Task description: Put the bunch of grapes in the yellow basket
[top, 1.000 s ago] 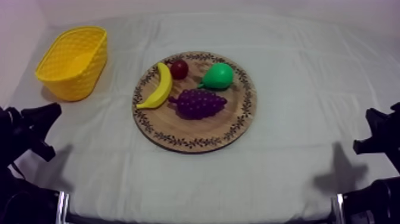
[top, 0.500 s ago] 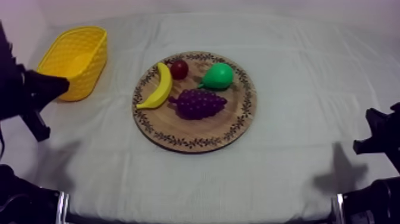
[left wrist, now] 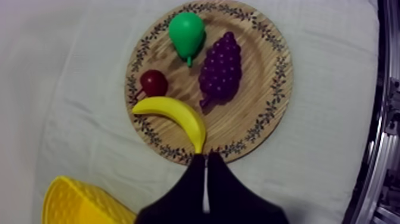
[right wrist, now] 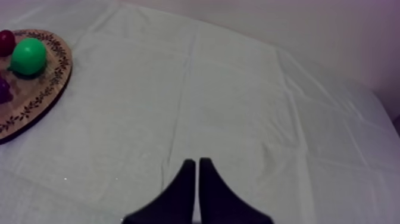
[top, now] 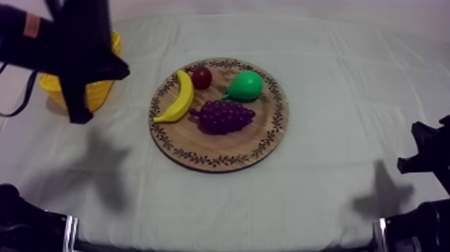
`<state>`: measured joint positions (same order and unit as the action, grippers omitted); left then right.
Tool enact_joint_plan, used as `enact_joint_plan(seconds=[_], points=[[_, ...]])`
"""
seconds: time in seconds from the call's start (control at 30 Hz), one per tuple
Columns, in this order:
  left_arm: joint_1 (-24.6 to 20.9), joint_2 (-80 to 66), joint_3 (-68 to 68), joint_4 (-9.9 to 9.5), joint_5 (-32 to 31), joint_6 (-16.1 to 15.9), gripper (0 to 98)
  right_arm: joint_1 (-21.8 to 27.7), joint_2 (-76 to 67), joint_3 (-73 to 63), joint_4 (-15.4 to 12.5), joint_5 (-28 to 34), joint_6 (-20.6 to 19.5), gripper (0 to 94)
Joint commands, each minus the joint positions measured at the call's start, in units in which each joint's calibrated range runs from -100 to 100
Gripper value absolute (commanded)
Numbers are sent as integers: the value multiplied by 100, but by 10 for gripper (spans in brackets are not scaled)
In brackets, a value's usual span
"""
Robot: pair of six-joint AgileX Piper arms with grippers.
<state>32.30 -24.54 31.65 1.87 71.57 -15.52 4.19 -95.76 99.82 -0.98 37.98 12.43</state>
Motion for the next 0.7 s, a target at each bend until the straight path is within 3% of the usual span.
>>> enact_joint_plan(seconds=[0.0,0.23,0.67], points=[[114,670,-596,-68,197,50,0,2,0,-4,3,0,-2,3],[345,1873,-1677,-236,752,159,2,2,0,-4,3,0,-2,3],[679,3564,-3128,-380,1104,354,52,2,0,-4,3,0,0,3]])
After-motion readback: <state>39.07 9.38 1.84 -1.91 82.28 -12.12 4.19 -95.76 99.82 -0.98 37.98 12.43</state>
